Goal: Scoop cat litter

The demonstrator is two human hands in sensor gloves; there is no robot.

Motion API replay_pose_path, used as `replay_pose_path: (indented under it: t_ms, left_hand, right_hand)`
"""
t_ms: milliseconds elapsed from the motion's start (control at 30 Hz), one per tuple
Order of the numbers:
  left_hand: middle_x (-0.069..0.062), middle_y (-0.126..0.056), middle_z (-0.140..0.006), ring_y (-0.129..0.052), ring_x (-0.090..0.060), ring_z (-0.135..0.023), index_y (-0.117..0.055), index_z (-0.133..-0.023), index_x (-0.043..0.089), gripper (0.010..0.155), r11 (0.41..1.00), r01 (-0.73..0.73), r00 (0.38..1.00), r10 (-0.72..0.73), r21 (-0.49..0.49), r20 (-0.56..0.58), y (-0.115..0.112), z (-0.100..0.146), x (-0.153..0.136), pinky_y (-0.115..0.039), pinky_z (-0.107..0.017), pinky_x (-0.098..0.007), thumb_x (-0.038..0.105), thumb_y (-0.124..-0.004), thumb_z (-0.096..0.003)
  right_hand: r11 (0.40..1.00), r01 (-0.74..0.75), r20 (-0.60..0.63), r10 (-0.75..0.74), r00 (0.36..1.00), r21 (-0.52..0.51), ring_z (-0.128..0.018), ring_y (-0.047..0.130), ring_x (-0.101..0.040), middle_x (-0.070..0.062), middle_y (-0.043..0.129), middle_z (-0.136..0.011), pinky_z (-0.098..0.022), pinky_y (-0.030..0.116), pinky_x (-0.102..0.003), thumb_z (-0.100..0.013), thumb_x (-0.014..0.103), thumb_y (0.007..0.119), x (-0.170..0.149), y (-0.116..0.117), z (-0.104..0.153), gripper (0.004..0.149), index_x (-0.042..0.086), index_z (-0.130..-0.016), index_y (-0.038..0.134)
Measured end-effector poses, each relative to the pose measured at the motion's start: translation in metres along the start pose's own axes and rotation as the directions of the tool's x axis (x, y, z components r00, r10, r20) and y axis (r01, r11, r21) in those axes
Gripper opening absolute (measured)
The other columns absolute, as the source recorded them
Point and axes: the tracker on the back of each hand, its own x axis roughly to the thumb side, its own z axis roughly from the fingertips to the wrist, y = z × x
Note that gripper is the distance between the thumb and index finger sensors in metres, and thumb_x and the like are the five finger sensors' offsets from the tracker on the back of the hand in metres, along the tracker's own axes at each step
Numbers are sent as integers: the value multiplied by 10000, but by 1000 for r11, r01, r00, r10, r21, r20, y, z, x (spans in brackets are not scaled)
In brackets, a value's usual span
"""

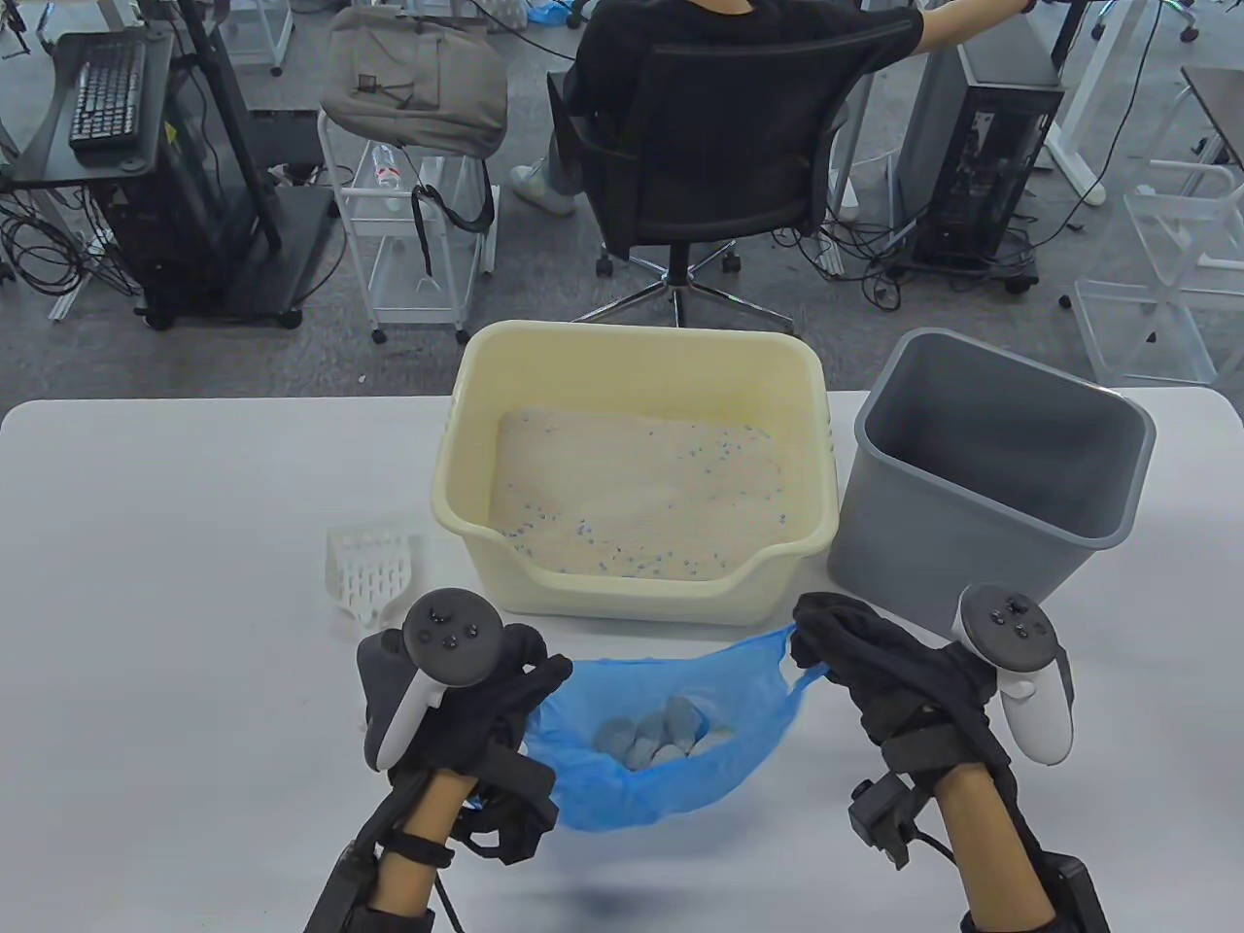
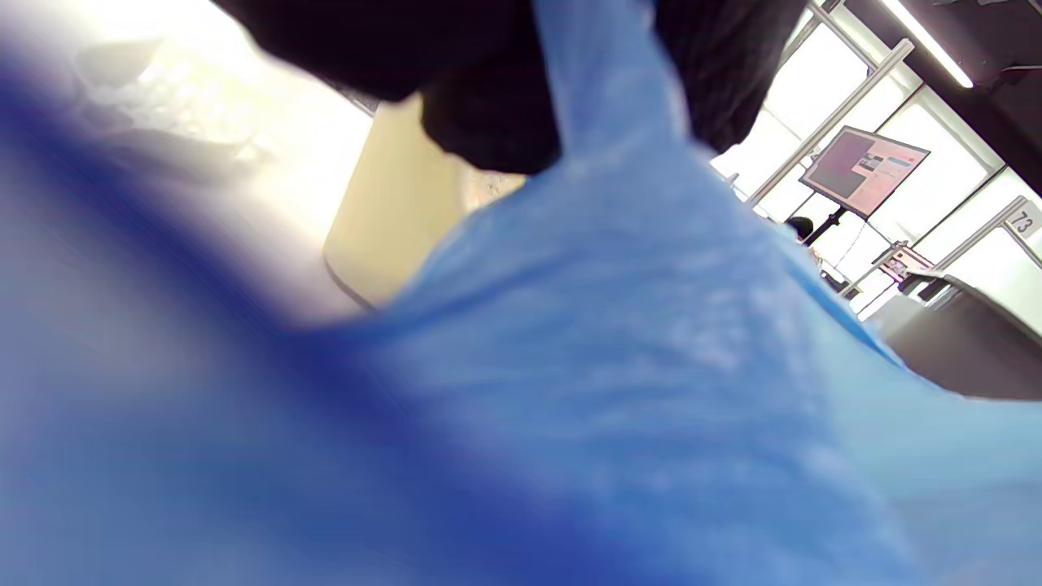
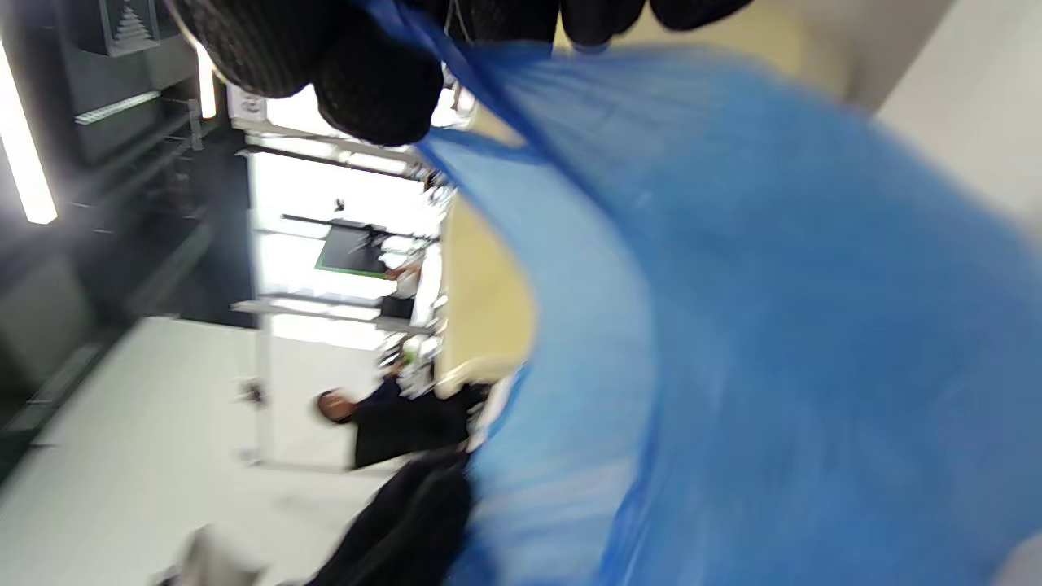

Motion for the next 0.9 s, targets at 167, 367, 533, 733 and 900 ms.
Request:
replay_pose_path:
  t_ms: [167, 367, 533, 733, 900]
  left_hand:
    - [-46, -985, -630, -936, -117, -157, -644, -1061, 80, 602, 999, 19, 1000, -20, -41, -18, 7, -3, 38, -807, -103, -255, 407, -745, -566]
    - [-166, -796, -929, -949, -102, -177, -459, -1128, 42, 623, 999, 0, 1000, 0, -54, 2, 0, -7, 79, -824, -113, -236, 269, -704, -602]
    - [-257, -688, -1031, -1041, -298, -465, -447, -1134, 39, 612, 953, -222, 945, 262, -204, 197, -5, -3, 99, -895, -315, -335, 258, -675, -610]
    - [-185, -725, -1054, -984, -365, -596, -540, -1131, 115, 609, 972, -215, 897, 160, 91, 411, 13, 17, 90, -855, -389, -383, 410, -642, -608]
    - [-292, -403, -1183, -585, -565, -1024, -147, -1171, 9, 964, 953, -29, 915, 147, -302, 375, -31, 14, 68, -545, -718, -682, 550, -666, -563]
  right_hand:
    - [958, 83, 68, -105, 992, 273, -1126, 8, -358, 5, 170, -1250, -798, 118, -617, -571, 472, 760, -13, 36, -15, 507, 451, -1028, 542]
    - [820, -444, 67, 452, 889, 362, -1071, -121, -340, -7, -124, -1163, -787, 71, -607, -448, 556, 842, -29, 85, -27, 1096, 482, -1006, -98]
    - [762, -643, 43, 642, 765, 79, -1144, 163, -307, 52, 136, -1222, -829, 255, -585, -424, 563, 843, -22, 102, -37, 1005, 416, -1083, 98]
    - [848, -449, 90, 489, 867, -281, -821, 818, -242, 101, 812, -921, -660, 683, -431, -536, 538, 705, -2, 71, -25, 385, 394, -892, 736]
    - [877, -347, 108, 401, 910, -333, -746, 829, -260, 65, 829, -884, -575, 725, -367, -525, 512, 759, 6, 54, -17, 380, 371, -877, 781]
